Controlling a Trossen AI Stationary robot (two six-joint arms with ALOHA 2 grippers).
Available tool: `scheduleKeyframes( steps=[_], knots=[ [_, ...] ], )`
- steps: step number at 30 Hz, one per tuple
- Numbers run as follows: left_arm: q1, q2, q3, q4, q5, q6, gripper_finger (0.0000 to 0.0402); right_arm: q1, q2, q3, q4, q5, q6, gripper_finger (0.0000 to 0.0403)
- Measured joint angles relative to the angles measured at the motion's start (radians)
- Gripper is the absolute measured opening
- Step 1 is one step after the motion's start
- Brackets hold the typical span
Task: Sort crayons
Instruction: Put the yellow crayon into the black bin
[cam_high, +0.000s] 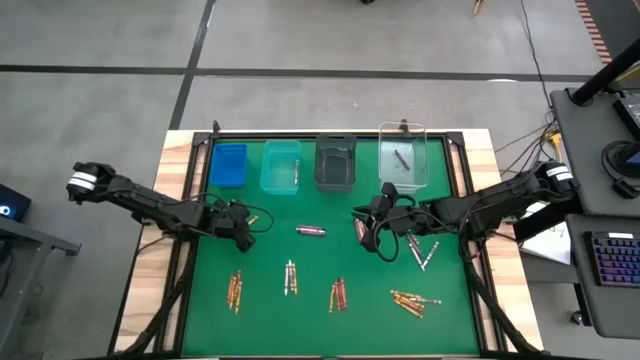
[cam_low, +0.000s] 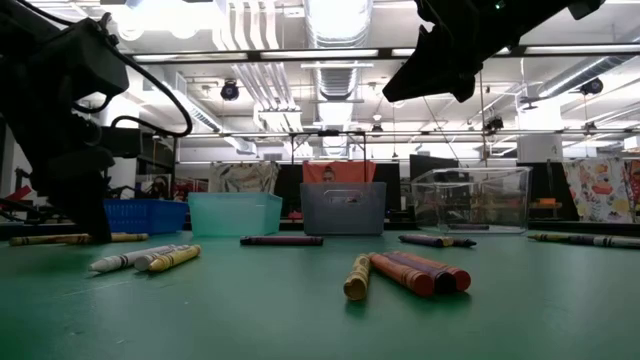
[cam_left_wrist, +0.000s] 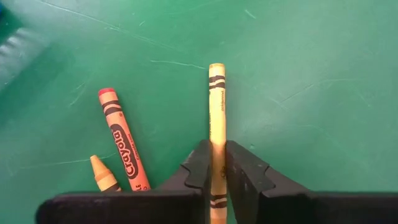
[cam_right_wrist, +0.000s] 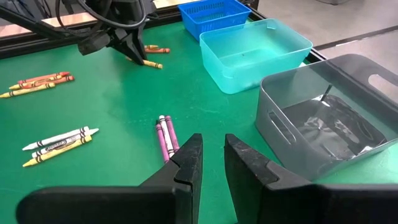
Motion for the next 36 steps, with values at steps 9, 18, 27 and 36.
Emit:
scheduleKeyframes(
  steps=[9, 18, 27, 36],
  knots=[
    [-0.007, -0.001, 0.031, -0.013, -0.012, 0.023, 0.0002, 0.0, 0.0, 0.0, -0.001, -0.001, -0.011, 0.0056],
    [-0.023, -0.108, 0.156, 0.064, -0.137, 0.24, 0.0, 0.0, 0.006, 0.0, 0.018, -0.007, -0.016, 0.0056],
    [-0.024, -0.181, 0.117, 0.751, -0.08, 0.705, 0.0, 0.0, 0.159, 0.0, 0.428, -0.115, -0.193, 0.0056],
    [-0.026, -0.033, 0.108, 1.209, -0.03, 0.841, 0.0, -0.009, 0.38, 0.0, 1.2, -0.141, -0.43, 0.0056]
  ],
)
